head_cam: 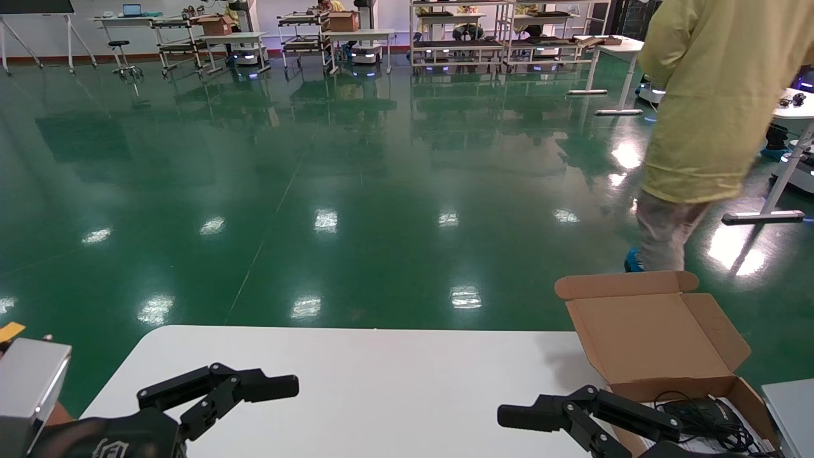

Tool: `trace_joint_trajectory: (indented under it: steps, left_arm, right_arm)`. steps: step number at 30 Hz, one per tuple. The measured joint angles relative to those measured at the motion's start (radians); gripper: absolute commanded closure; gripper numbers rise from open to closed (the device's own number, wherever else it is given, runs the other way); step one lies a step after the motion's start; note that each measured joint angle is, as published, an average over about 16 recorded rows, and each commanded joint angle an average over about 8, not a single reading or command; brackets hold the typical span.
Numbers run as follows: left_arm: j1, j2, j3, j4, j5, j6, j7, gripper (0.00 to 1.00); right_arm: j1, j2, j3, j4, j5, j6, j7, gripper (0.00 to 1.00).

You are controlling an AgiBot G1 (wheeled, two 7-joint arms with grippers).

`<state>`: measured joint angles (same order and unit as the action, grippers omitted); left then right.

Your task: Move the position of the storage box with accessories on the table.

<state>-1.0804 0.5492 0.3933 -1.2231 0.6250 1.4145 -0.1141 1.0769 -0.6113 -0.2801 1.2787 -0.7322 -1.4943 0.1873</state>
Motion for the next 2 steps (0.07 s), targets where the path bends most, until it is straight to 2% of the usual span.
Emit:
trace_joint_trajectory:
  steps: [2]
  left_arm:
    - [0.0,0.0,0.0,0.0,0.0,0.0,0.0,0.0]
  right_arm:
    - [0.0,0.0,0.0,0.0,0.0,0.0,0.0,0.0]
